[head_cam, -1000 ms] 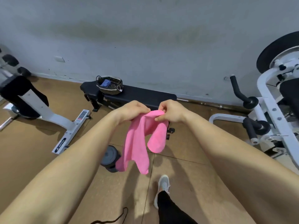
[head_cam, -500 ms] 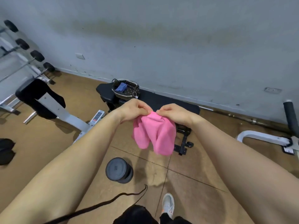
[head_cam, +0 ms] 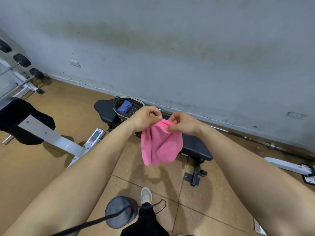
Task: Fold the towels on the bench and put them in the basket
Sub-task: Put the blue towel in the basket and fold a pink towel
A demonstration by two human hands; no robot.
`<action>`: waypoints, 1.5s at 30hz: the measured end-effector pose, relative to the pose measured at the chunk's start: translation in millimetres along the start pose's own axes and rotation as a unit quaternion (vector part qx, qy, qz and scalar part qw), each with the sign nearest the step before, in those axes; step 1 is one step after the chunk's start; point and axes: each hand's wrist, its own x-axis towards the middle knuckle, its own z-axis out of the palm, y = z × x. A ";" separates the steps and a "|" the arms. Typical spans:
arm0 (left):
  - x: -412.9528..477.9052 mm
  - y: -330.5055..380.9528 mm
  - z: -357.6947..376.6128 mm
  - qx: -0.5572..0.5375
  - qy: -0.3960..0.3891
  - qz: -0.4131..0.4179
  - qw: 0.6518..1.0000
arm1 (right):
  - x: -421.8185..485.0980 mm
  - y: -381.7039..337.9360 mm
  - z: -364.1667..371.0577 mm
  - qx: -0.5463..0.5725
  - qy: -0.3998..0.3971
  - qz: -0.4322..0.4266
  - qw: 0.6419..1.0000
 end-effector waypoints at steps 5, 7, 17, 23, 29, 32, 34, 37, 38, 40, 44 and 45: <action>72.7 -14.3 -48.7 0.003 -0.045 -0.015 0.999 | 71.5 -24.5 -20.3 0.014 0.063 -0.001 0.998; 101.2 -18.0 -60.9 0.014 -0.054 -0.025 0.998 | 98.7 -31.9 -25.3 -0.008 0.092 0.007 0.996; 240.7 -23.2 -75.4 0.031 -0.066 -0.009 0.997 | 209.2 -12.6 -77.7 0.010 0.134 0.057 0.989; 314.9 -13.0 -76.7 0.032 -0.093 -0.011 0.995 | 264.0 8.1 -132.5 0.008 0.129 -0.005 0.992; 365.8 -4.1 -69.4 0.047 -0.185 -0.078 0.979 | 302.3 11.6 -166.7 -0.052 0.117 0.013 0.992; 383.8 -22.1 -72.4 0.067 -0.260 -0.094 0.959 | 308.1 15.6 -175.6 -0.071 0.138 0.009 0.988; 388.9 -27.7 -78.3 0.150 -0.281 -0.063 0.946 | 307.6 14.6 -176.2 -0.092 0.154 0.011 0.984; 391.1 -37.7 -94.1 0.245 -0.301 -0.014 0.922 | 303.0 11.3 -168.4 -0.147 0.177 0.061 0.971; 390.6 -42.1 -100.8 0.267 -0.308 0.000 0.913 | 300.4 9.6 -163.1 -0.172 0.182 0.092 0.964; 390.2 -56.9 -115.0 0.308 -0.328 0.028 0.893 | 293.3 4.9 -148.5 -0.217 0.191 0.144 0.946; 381.3 -89.5 -144.6 0.382 -0.357 0.072 0.849 | 270.5 -9.0 -106.1 -0.282 0.183 0.232 0.913; 377.2 -97.5 -151.9 0.393 -0.362 0.079 0.841 | 263.5 -11.8 -94.1 -0.283 0.184 0.256 0.906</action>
